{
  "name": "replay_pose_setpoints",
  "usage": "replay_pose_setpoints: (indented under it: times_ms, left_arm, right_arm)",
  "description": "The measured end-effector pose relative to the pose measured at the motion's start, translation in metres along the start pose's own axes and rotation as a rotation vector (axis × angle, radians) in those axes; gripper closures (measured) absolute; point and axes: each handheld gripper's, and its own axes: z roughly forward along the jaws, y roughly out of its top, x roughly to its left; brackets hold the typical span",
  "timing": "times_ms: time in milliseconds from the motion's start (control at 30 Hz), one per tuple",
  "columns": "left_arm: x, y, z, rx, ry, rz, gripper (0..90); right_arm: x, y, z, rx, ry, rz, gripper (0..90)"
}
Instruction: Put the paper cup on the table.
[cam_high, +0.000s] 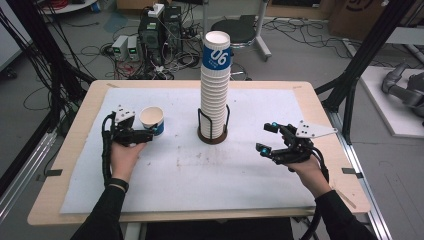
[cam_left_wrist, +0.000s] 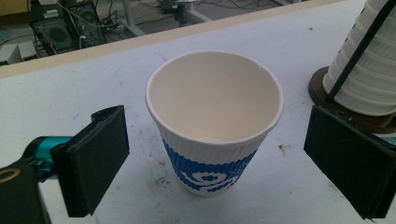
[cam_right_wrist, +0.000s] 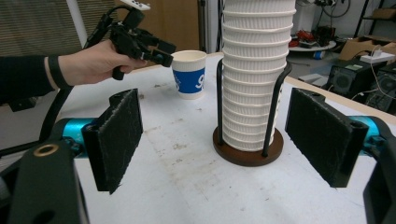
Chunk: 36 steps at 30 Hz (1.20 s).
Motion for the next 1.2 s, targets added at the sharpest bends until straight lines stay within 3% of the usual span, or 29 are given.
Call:
replay_pose_setpoints:
  times_ms: [67,267,367,633,900,1033,1200]
  left_arm:
    - [-0.002,0.000,-0.005,-0.013,-0.002,0.008,6.6]
    - [-0.012,0.005,-0.019,-0.065,-0.061,0.001,6.6]
    - [-0.022,0.008,-0.027,-0.096,-0.115,0.009,6.7]
    - [-0.056,0.018,-0.042,-0.177,-0.279,0.088,6.7]
    - [-0.085,0.028,-0.039,-0.204,-0.421,0.130,6.7]
    - [-0.096,0.032,-0.035,-0.211,-0.480,0.151,6.6]
    - [-0.105,0.034,-0.033,-0.208,-0.496,0.167,8.6]
  right_arm:
    - [0.000,0.000,0.000,0.001,-0.001,0.001,19.5]
    - [-0.001,0.000,-0.002,-0.003,-0.002,0.002,19.5]
    - [-0.002,0.000,-0.002,-0.005,-0.007,-0.002,19.5]
    - [-0.002,-0.001,-0.002,0.003,-0.009,-0.005,19.5]
    - [-0.003,-0.003,-0.006,0.019,-0.022,-0.010,19.5]
    - [-0.006,-0.002,-0.011,0.020,-0.051,-0.017,19.5]
    - [-0.008,-0.001,-0.017,0.037,-0.080,-0.013,19.5]
